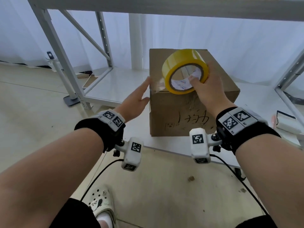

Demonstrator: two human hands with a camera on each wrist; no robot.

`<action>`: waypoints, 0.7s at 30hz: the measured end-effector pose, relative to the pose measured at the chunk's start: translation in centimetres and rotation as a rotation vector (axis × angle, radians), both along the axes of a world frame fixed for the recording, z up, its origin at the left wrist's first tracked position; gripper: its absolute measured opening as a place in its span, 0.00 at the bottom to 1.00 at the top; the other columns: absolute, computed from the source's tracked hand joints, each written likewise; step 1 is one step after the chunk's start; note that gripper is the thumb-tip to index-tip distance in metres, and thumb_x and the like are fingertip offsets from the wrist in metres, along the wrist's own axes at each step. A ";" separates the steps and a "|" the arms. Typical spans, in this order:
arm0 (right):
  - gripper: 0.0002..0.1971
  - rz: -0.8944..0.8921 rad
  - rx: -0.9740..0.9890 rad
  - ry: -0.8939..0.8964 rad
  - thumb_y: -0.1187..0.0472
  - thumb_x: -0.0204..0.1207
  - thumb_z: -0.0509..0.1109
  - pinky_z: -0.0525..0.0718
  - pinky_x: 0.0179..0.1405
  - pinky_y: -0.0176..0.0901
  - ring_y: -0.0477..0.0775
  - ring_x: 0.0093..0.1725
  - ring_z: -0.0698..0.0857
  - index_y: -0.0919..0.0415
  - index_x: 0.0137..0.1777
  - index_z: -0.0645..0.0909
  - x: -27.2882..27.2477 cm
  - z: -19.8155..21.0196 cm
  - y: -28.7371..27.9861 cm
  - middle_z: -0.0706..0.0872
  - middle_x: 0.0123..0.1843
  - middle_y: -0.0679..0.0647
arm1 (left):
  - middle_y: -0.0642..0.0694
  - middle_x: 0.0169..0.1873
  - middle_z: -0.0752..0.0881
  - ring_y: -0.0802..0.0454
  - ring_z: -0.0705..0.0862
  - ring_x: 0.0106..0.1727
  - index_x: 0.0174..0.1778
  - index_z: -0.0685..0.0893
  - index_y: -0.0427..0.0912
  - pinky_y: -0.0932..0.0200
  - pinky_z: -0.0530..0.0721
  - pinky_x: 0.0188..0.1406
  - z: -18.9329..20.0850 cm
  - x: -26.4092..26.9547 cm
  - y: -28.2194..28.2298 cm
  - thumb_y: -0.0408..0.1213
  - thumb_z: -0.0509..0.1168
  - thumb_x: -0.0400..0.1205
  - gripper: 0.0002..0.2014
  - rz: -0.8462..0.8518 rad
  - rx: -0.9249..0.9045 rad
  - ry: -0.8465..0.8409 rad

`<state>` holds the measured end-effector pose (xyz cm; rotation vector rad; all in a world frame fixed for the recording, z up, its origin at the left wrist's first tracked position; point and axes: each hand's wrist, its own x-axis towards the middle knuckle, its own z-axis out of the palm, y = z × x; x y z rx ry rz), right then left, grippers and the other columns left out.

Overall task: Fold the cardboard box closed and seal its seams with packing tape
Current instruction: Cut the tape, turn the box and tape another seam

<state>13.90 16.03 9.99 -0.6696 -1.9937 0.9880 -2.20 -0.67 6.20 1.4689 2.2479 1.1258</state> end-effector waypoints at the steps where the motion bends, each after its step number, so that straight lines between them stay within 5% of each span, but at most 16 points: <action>1: 0.11 0.006 -0.018 0.026 0.58 0.81 0.67 0.80 0.53 0.32 0.44 0.52 0.81 0.51 0.62 0.76 0.0 0.2 -0.1 0.83 0.51 0.46 | 0.56 0.82 0.56 0.61 0.55 0.81 0.83 0.53 0.51 0.75 0.51 0.71 0.2 -0.2 0.2 0.25 0.55 0.85 0.33 -0.032 0.006 0.027; 5: 0.06 0.049 -0.132 0.120 0.55 0.82 0.65 0.84 0.58 0.52 0.50 0.55 0.84 0.42 0.54 0.75 -0.4 0.6 -0.6 0.84 0.51 0.48 | 0.57 0.81 0.59 0.60 0.58 0.80 0.82 0.60 0.50 0.72 0.54 0.72 0.1 -0.7 0.4 0.28 0.60 0.83 0.31 -0.089 0.007 0.119; 12: 0.06 0.068 -0.232 0.192 0.55 0.80 0.65 0.84 0.60 0.57 0.56 0.58 0.84 0.43 0.53 0.77 -0.8 0.7 -0.9 0.84 0.54 0.53 | 0.55 0.82 0.59 0.58 0.61 0.79 0.82 0.57 0.50 0.70 0.56 0.71 -0.5 -0.8 0.4 0.39 0.67 0.81 0.36 -0.052 0.012 0.247; 18: 0.06 0.055 -0.277 0.204 0.59 0.82 0.65 0.82 0.52 0.47 0.50 0.51 0.82 0.44 0.50 0.75 -1.1 0.9 -1.3 0.82 0.46 0.49 | 0.53 0.83 0.54 0.49 0.68 0.77 0.83 0.52 0.51 0.50 0.72 0.70 -0.9 -0.9 0.8 0.42 0.74 0.75 0.46 -0.041 -0.079 0.347; 21: 0.05 0.046 -0.271 0.191 0.58 0.82 0.64 0.80 0.49 0.41 0.48 0.50 0.81 0.44 0.50 0.74 -0.9 1.0 -1.4 0.82 0.47 0.49 | 0.53 0.82 0.57 0.49 0.68 0.76 0.83 0.54 0.51 0.54 0.71 0.70 -0.5 -1.2 0.8 0.45 0.75 0.74 0.46 -0.043 -0.110 0.396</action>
